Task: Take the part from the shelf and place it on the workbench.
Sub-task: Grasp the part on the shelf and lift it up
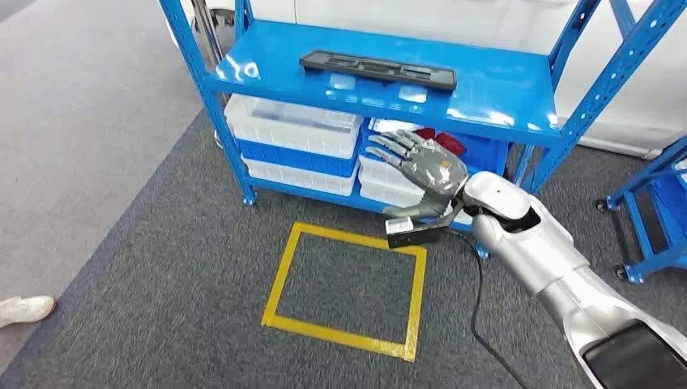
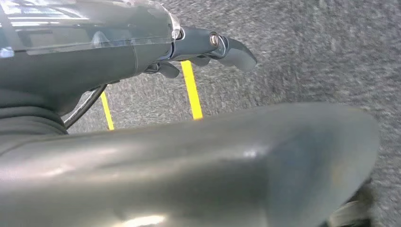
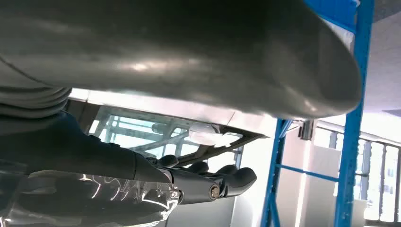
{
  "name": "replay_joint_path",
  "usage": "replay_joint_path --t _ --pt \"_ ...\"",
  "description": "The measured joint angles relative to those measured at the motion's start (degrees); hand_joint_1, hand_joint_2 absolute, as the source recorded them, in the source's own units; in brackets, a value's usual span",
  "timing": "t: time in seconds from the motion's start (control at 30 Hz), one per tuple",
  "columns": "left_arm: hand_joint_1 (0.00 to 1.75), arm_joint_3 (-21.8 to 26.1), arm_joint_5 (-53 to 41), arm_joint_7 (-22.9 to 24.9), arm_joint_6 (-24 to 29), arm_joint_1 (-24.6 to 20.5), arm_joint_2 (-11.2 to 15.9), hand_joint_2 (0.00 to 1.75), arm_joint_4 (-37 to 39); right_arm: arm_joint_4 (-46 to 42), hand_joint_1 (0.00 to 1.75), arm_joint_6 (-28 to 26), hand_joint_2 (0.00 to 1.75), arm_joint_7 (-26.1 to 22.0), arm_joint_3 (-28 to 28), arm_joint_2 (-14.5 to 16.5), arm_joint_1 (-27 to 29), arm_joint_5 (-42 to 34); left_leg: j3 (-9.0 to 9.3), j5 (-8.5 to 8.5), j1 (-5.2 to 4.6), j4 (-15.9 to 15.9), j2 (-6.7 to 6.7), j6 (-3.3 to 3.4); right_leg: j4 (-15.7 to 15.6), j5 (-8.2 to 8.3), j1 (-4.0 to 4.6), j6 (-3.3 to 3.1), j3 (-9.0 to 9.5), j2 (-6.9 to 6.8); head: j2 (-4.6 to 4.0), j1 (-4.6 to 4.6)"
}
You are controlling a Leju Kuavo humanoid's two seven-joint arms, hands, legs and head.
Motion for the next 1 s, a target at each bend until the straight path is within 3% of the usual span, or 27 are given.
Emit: replay_joint_path --t 0.1,0.13,0.2,0.27,0.3,0.4,0.47,0.5,0.57,0.63,0.67,0.7,0.77,0.8,0.83,0.87,0.93,1.0 --pt "0.0 -0.1 0.0 0.0 0.0 0.2 0.0 0.0 0.0 0.0 0.0 0.0 0.0 0.0 0.4 0.0 0.1 0.0 -4.63 -0.89 0.38 6.4 0.0 -0.47 0.0 -0.87 0.02 0.05 0.94 0.06 0.0 0.01" --pt "0.0 -0.1 0.0 0.0 0.0 0.3 0.0 0.0 0.0 0.0 0.0 0.0 0.0 0.0 0.6 0.0 0.2 -0.1 -5.64 0.27 0.52 6.8 0.01 -0.63 0.0 -1.37 0.0 0.14 1.53 0.12 0.0 0.01" --pt "0.0 -0.1 0.0 0.0 0.0 0.4 0.0 0.0 0.0 0.0 0.0 -0.1 0.0 0.0 0.9 0.0 0.2 -0.4 -4.25 5.85 0.72 0.8 0.06 -0.68 0.0 -2.61 -0.09 0.49 3.11 0.2 0.0 0.01" --pt "0.0 -0.2 0.0 0.0 0.0 0.4 0.0 0.0 0.0 -0.2 0.0 -0.2 0.0 0.1 1.1 0.1 0.1 -0.7 -1.34 9.59 0.55 -6.5 0.17 -0.32 -0.1 -3.79 -0.04 1.08 4.42 0.23 0.0 0.01" --pt "0.0 -0.2 0.0 0.0 0.0 0.3 0.0 0.0 0.0 -0.3 0.0 -0.2 0.0 0.3 1.3 0.1 0.0 -0.6 -0.4 9.77 0.38 -8.6 0.21 0.05 -0.2 -4.14 0.01 1.43 4.69 0.24 0.0 0.01" --pt "0.0 -0.2 0.0 -0.2 -0.1 0.4 0.1 0.0 0.0 -0.6 0.0 -0.4 0.0 1.6 1.9 0.3 -0.4 -0.1 0.87 8.16 0.22 -10.4 0.09 1.48 0.3 -3.98 0.02 2.52 4.65 0.22 0.0 0.02" --pt "0.0 -0.3 0.0 -0.3 0.0 0.4 0.1 0.0 0.0 -0.5 0.0 -0.5 0.0 2.5 2.2 0.6 -0.8 0.3 2.17 7.61 0.29 -11.2 -0.05 2.27 4.0 -3.54 -0.11 2.91 2.77 0.16 0.0 0.03" --pt "0.0 -0.3 0.0 -0.4 0.0 0.3 0.1 0.0 0.0 -0.3 0.0 -0.6 0.0 2.7 2.4 0.7 -1.0 0.4 2.93 7.25 0.3 -11.5 -0.11 2.56 7.4 -3.88 -0.12 2.97 0.56 0.14 0.0 0.03" --pt "0.0 -0.3 0.0 -0.4 0.0 0.3 0.1 0.0 0.0 0.2 0.0 -0.7 0.0 2.8 2.9 0.9 -1.3 0.4 4.28 6.23 0.18 -11.7 -0.23 2.92 14.3 -6.05 -0.03 3.0 -4.85 0.15 0.0 0.02" --pt "0.0 -0.3 0.0 -0.5 0.0 0.6 0.1 0.0 0.0 1.0 0.0 -0.8 0.0 2.8 3.3 1.0 -1.3 0.4 6.04 4.83 0.01 -11.8 -0.5 3.02 16.8 -8.03 0.04 2.95 -8.75 0.15 0.0 0.02" --pt "0.0 -0.3 0.0 -0.5 0.0 0.7 0.1 0.0 0.0 1.3 0.0 -0.8 0.0 2.7 3.5 1.0 -1.2 0.4 7.13 4.02 -0.11 -11.8 -0.63 3.02 15.5 -7.65 0.07 2.78 -9.5 0.15 0.0 0.02" --pt "0.0 -0.3 0.1 -0.5 0.0 0.8 0.1 0.0 0.0 1.6 0.0 -0.9 0.0 2.7 3.6 1.0 -1.3 0.4 8.3 3.14 -0.22 -11.8 -0.72 2.97 12.7 -5.82 0.13 2.49 -9.5 0.15 0.0 0.02" --pt "0.0 -0.3 0.1 -0.6 0.0 1.0 -0.1 0.0 0.0 2.2 0.0 -1.3 0.0 2.7 3.7 1.1 -1.3 0.3 10.18 1.33 -0.45 -11.7 -0.8 2.76 4.7 1.99 0.56 1.57 -8.74 0.08 0.0 0.02" --pt "0.0 -0.3 0.1 -0.7 -0.1 1.1 -0.2 0.0 0.0 2.5 0.0 -1.5 0.0 2.7 3.8 1.1 -1.3 0.3 10.81 0.42 -0.51 -11.8 -0.83 2.54 1.8 5.28 0.88 1.16 -8.4 0.07 0.0 0.02" --pt "0.0 -0.3 0.1 -0.7 -0.1 1.2 -0.2 0.0 0.1 2.8 0.0 -1.9 0.0 2.8 3.8 1.1 -1.3 0.4 11.51 -0.24 -0.55 -11.9 -0.84 2.29 0.0 7.38 1.17 0.81 -8.17 0.09 0.01 0.02" --pt "0.0 -0.4 0.2 -0.8 -0.1 1.1 -0.3 0.0 0.1 2.9 0.0 -2.4 0.0 3.1 3.8 1.1 -1.4 0.5 12.14 -0.51 -0.59 -11.8 -0.82 1.98 -0.8 7.72 1.35 0.57 -7.92 0.15 0.01 0.02" --pt "0.0 -0.4 0.2 -1.0 -0.1 1.0 -0.2 0.0 0.1 2.9 0.0 -3.4 0.0 3.8 3.7 1.1 -1.5 0.8 12.06 0.42 -0.58 -9.6 -0.74 1.45 -0.8 6.41 1.15 0.05 -6.36 0.32 0.02 0.01" --pt "0.0 -0.4 0.2 -1.1 -0.1 0.8 -0.2 0.0 0.0 2.9 0.0 -4.0 0.0 4.4 3.7 1.3 -1.6 1.1 8.17 2.15 -0.47 -2.4 -0.59 0.98 -0.9 4.97 0.84 -0.49 -4.23 0.35 0.02 0.0"
